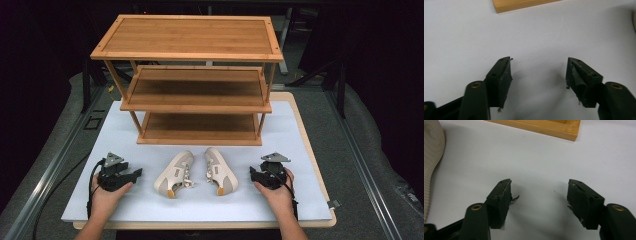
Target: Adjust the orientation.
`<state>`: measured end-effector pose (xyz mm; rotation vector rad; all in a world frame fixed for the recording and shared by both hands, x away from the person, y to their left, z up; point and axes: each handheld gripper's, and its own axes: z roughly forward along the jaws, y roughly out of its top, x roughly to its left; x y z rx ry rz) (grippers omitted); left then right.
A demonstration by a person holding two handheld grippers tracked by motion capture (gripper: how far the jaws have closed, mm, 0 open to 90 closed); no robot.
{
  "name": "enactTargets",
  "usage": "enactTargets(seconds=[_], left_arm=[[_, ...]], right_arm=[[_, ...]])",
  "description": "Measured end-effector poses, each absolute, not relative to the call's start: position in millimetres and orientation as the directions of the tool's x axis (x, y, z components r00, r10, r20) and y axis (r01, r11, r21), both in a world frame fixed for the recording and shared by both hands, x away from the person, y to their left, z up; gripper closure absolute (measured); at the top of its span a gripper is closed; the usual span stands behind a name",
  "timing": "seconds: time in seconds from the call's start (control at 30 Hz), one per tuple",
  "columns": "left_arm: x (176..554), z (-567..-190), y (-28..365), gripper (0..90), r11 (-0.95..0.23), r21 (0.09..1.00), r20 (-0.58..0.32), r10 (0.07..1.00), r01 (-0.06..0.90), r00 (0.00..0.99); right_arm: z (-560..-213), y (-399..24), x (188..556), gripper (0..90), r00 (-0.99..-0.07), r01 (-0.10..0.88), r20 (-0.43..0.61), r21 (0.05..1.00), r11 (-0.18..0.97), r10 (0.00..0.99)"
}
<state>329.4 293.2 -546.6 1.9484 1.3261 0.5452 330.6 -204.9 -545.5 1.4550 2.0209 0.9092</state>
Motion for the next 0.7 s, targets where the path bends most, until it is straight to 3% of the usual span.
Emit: enactTargets(seconds=[0.3,0.7], left_arm=[[314.0,-538.7,288.0,46.2,-0.229,0.781,-0.054,0.902,0.581,0.428],[305.2,-529.8,278.2,47.4,-0.224,0.792,-0.092,0.876,0.568,0.474]], right_arm=[[-535.8,-200.8,319.5,42.1,-0.345,0.576,-0.015,0.786,0.224,0.939],[-535.4,-202.6,315.7,48.5,-0.362,0.587,0.023,0.782,0.209,0.932]])
